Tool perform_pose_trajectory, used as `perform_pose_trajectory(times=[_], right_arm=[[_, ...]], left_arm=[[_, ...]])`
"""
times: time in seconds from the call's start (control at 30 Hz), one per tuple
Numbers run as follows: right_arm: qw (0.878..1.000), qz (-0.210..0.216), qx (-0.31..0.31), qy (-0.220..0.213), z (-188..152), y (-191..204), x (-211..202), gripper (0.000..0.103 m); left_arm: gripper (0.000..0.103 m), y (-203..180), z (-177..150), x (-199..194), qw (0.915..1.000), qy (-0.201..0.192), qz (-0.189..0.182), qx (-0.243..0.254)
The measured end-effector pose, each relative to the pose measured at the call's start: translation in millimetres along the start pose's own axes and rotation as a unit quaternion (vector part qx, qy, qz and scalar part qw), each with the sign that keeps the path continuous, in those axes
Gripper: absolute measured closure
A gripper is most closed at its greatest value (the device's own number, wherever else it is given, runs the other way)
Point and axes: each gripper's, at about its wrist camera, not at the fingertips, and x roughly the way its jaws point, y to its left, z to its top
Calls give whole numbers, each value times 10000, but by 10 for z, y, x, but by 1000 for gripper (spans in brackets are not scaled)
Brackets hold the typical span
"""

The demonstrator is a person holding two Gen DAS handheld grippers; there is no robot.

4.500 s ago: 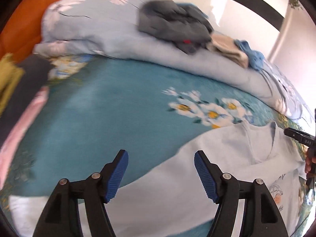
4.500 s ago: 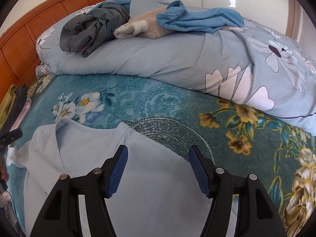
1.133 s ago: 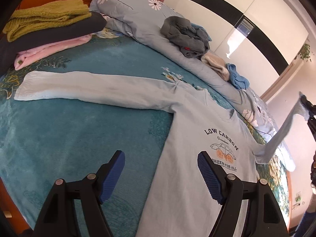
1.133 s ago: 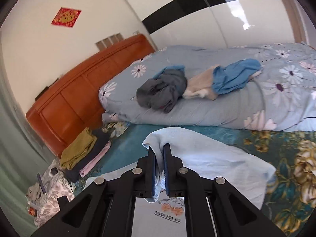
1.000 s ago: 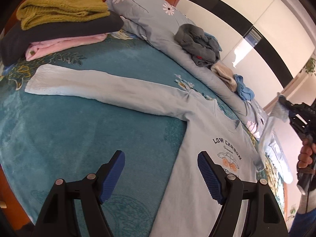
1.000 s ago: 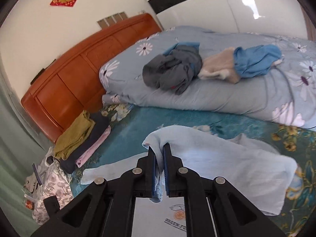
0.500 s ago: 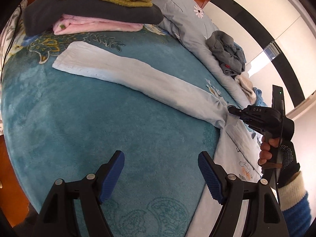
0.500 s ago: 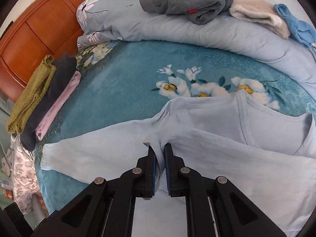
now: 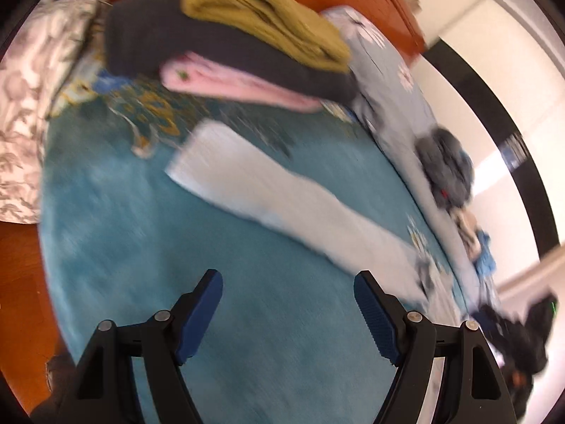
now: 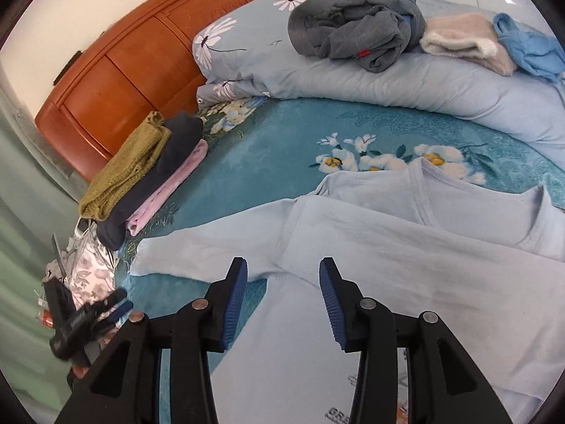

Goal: Fold clothes
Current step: 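Fold the held sleeve across the chest with the right gripper and release, then grasp the other sleeve cuff with the left gripper, then fold the held sleeve across the chest with the left gripper and release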

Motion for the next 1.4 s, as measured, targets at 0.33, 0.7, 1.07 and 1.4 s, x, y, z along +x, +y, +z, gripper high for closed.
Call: perform_pose_trajectory(times=[0.33,0.7,1.07,1.4], right_arm=[[9984,-84,28,-554,-566,-221,-810,54],[9936,-489,466,-905,-1074,-580,-1161,54],[9826,-469,1156,-1373,-1385,-1016,-1522,54],[9657,-940,1677,-1745,-1846,-1451,-2046,54]], left_arm=[[48,456,478,355,9960,-111,288,-842],[98,-186,450,358,9988,-392,265,146],[98,-2814,-40,144,9451,-144,-1986,2591],[98,-3980,-1480,560,8940,977,-2140,3814]])
